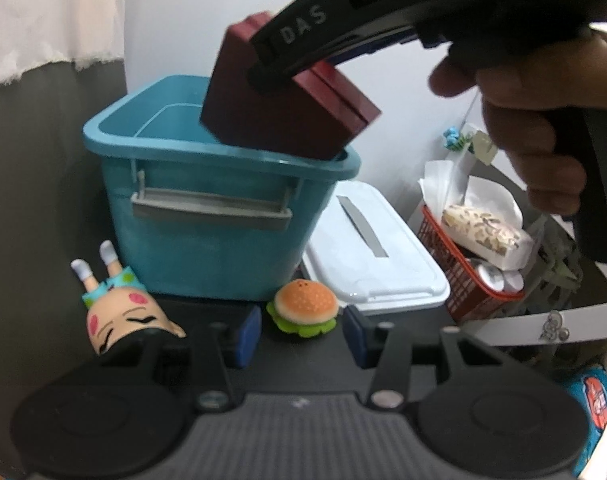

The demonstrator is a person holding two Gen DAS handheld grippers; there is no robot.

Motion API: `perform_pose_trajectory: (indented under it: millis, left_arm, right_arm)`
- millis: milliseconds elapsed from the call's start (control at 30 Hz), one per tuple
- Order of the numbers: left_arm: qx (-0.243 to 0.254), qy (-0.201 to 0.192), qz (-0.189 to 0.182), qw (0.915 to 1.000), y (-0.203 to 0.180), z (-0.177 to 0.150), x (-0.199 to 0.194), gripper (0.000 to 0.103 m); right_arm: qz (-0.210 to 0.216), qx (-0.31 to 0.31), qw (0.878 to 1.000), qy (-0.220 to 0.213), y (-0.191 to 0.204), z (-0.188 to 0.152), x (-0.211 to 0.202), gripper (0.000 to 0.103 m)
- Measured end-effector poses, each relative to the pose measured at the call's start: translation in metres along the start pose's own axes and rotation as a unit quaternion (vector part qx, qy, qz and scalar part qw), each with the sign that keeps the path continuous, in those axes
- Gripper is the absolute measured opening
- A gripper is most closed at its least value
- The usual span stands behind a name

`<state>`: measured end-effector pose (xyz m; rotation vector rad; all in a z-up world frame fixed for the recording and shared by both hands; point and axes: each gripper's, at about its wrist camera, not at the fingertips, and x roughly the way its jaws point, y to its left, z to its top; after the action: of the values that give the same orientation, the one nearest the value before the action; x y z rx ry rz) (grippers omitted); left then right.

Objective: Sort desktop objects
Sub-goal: 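Carry the red box over the teal bin and open the right tool, then withdraw the right tool from the bin while the left tool approaches the hamburger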

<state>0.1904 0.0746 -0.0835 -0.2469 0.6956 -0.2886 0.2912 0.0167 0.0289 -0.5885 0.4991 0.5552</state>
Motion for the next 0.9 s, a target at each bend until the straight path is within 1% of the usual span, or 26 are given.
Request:
perform_pose_trajectory:
  millis: [333, 467, 600, 633, 667, 733, 833, 900]
  left_arm:
    - [0.005, 0.006, 0.001, 1.0000, -0.002, -0.002, 0.005, 0.049]
    - [0.004, 0.005, 0.002, 1.0000, -0.002, -0.002, 0.005, 0.049]
    - [0.006, 0.006, 0.004, 1.0000, -0.003, -0.003, 0.006, 0.049]
    - [0.006, 0.006, 0.005, 0.9999, -0.003, -0.003, 0.007, 0.049]
    - [0.007, 0.007, 0.006, 0.9999, -0.003, -0.003, 0.007, 0.049]
    - [0.008, 0.007, 0.007, 0.9999, -0.004, -0.003, 0.008, 0.049]
    - [0.011, 0.007, 0.009, 0.9999, -0.006, -0.004, 0.008, 0.049]
    - [0.014, 0.007, 0.010, 0.9998, -0.008, -0.004, 0.008, 0.049]
  right_arm:
    - [0.004, 0.031, 0.999, -0.012, -0.011, -0.019, -0.023, 0.046]
    - [0.004, 0.045, 0.999, -0.021, -0.017, -0.032, -0.045, 0.047]
    - [0.000, 0.075, 0.997, -0.027, -0.026, -0.051, -0.071, 0.049]
    - [0.001, 0.085, 0.996, -0.029, -0.028, -0.057, -0.079, 0.052]
    - [0.002, 0.097, 0.995, -0.031, -0.031, -0.064, -0.088, 0.058]
    - [0.006, 0.118, 0.993, -0.032, -0.037, -0.077, -0.104, 0.063]
    - [0.017, 0.143, 0.989, -0.024, -0.041, -0.098, -0.119, 0.066]
    - [0.019, 0.158, 0.987, -0.016, -0.044, -0.113, -0.130, 0.072]
